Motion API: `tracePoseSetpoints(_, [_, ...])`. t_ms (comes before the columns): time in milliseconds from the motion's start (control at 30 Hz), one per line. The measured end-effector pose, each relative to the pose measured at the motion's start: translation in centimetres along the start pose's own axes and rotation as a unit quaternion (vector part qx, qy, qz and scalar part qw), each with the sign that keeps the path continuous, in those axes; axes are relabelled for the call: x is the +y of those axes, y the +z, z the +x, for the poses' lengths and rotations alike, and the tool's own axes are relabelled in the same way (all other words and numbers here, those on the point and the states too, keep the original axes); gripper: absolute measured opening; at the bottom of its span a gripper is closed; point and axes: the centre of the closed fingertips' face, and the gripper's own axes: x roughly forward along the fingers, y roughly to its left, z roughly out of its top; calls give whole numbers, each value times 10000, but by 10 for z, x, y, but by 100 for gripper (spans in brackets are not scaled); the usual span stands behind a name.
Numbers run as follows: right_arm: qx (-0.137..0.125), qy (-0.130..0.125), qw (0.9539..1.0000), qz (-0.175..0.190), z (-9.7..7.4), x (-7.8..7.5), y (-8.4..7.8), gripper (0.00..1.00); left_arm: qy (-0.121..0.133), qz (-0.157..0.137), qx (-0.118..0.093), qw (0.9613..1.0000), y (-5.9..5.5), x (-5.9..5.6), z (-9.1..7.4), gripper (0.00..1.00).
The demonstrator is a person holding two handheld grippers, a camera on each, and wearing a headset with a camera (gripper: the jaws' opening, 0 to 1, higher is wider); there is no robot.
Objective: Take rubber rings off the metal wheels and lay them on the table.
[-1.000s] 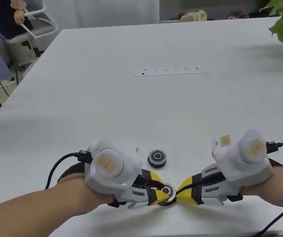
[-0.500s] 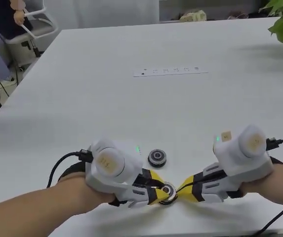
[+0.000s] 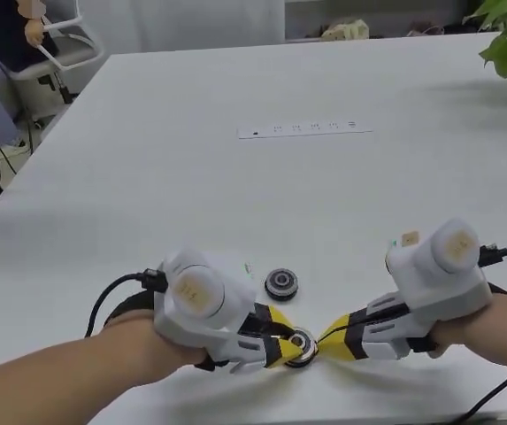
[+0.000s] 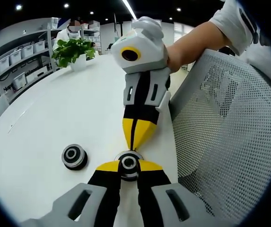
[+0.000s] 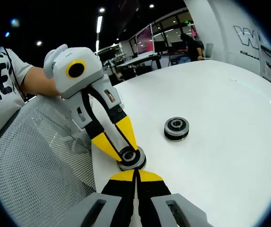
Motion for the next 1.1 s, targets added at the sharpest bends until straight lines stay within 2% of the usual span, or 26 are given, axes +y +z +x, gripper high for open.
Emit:
tracePoseSetpoints(300, [-68, -12, 9999, 156, -1, 0, 1, 0, 10, -3, 9, 10000, 0, 0, 0, 7])
tracePoseSetpoints(333, [-88, -8, 9998, 164, -2, 0, 2, 0, 9, 0, 8, 10000, 0, 0, 0, 7])
tracePoseSetpoints(367, [-217, 56, 9996, 197, -2, 2, 7, 0, 10, 0, 10, 10000, 0, 0, 0, 7])
tracePoseSetpoints(400, [-140, 23, 9996, 225, -2, 1, 5, 0, 15, -6, 11, 10000, 0, 0, 0, 7])
tracePoseSetpoints(500, [-136, 25, 9997, 210, -1, 2, 5, 0, 18, -9, 19, 10000, 0, 0, 0, 7])
tracePoseSetpoints(700, [-174, 68, 9995, 266, -1, 2, 6, 0, 32, -20, 38, 10000, 0, 0, 0, 7])
tracePoseSetpoints(1100, [-200, -6, 9997, 169, -1, 1, 8, 0, 90, -24, 69, 9999, 0, 2, 0, 7])
